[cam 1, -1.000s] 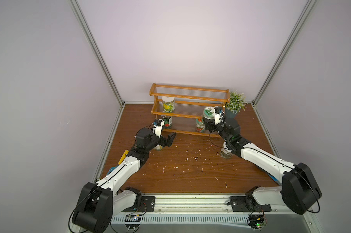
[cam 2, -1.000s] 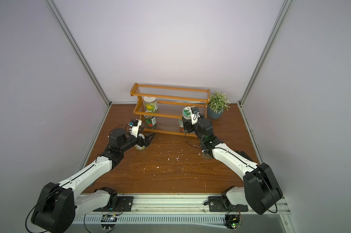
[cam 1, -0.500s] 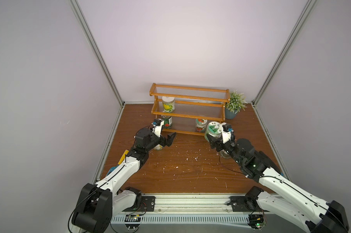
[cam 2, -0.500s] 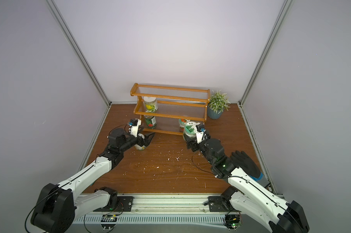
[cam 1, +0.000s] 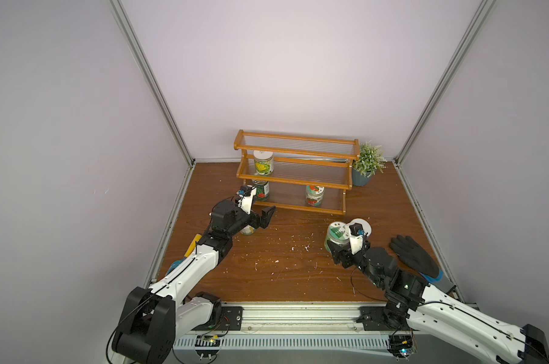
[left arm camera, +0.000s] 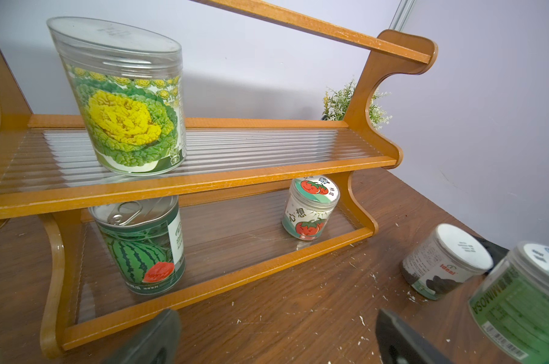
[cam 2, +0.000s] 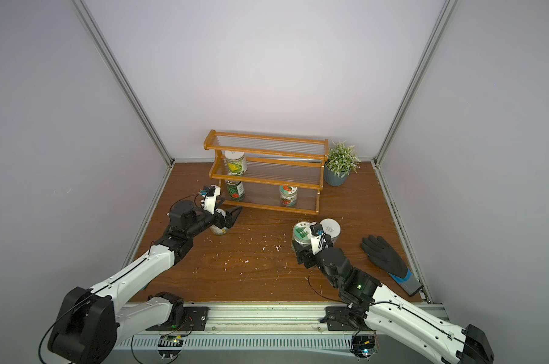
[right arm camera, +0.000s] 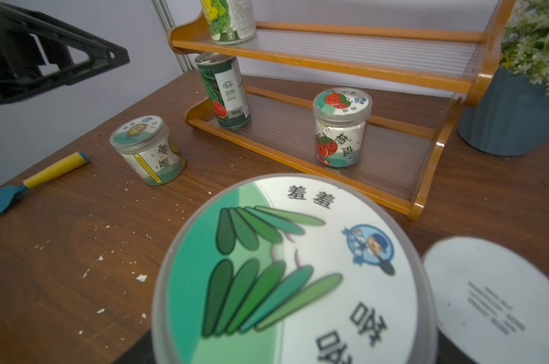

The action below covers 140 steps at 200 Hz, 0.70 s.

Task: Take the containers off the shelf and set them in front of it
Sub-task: Place the container at the center of the board.

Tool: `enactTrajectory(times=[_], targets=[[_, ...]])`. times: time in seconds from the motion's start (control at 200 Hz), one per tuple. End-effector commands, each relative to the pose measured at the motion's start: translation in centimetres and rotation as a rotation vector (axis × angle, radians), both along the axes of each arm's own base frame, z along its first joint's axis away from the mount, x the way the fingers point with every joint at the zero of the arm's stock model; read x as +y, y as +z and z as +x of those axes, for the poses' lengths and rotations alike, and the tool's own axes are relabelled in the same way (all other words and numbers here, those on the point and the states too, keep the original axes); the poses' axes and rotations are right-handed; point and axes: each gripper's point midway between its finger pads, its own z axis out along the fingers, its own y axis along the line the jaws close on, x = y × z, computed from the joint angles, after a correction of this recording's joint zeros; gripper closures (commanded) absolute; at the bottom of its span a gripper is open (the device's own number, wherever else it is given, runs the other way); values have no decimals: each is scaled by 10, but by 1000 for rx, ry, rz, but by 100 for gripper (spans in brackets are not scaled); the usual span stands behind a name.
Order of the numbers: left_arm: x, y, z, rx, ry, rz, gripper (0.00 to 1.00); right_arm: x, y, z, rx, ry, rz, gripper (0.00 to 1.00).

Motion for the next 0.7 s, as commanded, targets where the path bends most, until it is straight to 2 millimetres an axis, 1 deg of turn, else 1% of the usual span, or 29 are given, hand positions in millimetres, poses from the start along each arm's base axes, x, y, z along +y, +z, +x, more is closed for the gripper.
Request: enactTrajectory(times=[0.0, 0.135, 0.215, 0.39, 0.515, 0.696], targets=[[1, 10, 0, -33, -9, -18, 0, -18, 3, 4, -6, -139, 63, 58], [1, 11, 0, -34, -9, -17, 0, -28, -18, -1, 23, -207, 58, 58], [1, 10, 0, -31, -10, -14, 0, -35, -27, -3, 28, -252, 57, 58], [0, 9, 0, -30, -13, -5, 0, -48, -39, -7, 28, -326, 72, 59], [0, 8, 0, -27, -16, -1, 0, -53, -39, -9, 30, -356, 82, 59], [-1, 9, -1, -30, -21, 2, 0, -54, -55, -16, 94, -384, 105, 59]])
